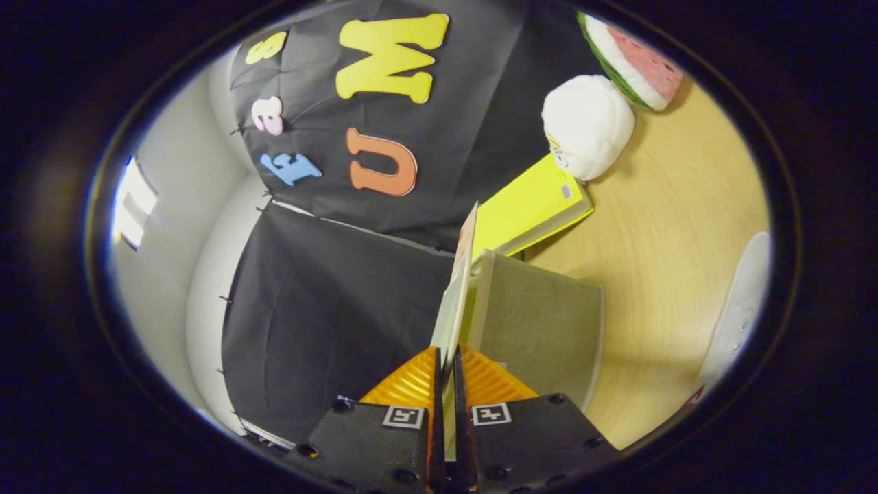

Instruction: Open the storage box then place both shoes into the box .Put the left shoe in first, then the right shoe, with the right side of both shoes facing outward in a uniform manner.

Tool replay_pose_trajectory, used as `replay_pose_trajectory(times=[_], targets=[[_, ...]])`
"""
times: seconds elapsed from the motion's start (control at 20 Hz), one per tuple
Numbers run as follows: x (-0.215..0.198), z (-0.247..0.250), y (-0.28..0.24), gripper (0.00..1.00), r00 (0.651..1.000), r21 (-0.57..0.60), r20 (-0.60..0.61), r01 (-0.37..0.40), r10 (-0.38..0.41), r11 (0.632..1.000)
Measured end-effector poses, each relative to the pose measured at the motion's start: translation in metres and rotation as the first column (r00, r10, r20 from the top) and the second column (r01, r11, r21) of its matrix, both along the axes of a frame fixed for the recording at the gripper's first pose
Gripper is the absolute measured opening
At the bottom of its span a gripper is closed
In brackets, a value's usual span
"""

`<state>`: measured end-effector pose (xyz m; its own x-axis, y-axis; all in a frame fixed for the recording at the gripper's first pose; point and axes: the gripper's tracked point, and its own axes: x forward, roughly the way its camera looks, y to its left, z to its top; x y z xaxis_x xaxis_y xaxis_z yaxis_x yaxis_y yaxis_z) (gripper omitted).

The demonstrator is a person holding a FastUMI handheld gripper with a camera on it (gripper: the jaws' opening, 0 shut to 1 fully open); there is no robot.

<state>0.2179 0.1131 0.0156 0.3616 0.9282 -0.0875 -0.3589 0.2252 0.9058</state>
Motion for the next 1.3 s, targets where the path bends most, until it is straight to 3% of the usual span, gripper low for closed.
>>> replay_pose_trajectory(times=[0.45, 0.8, 1.0, 1.25, 1.3], targets=[[-0.025, 0.085, 0.051, 0.08, 0.994, -0.003, 0.111, 0.007, -0.006, 1.000], [-0.047, 0.120, 0.142, 0.09, 0.976, -0.082, 0.215, -0.026, 0.043, 0.996], [-0.045, 0.132, 0.195, 0.10, 0.976, -0.086, 0.211, -0.041, 0.058, 0.995], [-0.050, 0.128, 0.248, 0.18, 0.964, -0.110, 0.249, -0.068, 0.094, 0.992], [-0.054, 0.126, 0.256, 0.29, 0.964, -0.118, 0.244, -0.082, 0.109, 0.990]])
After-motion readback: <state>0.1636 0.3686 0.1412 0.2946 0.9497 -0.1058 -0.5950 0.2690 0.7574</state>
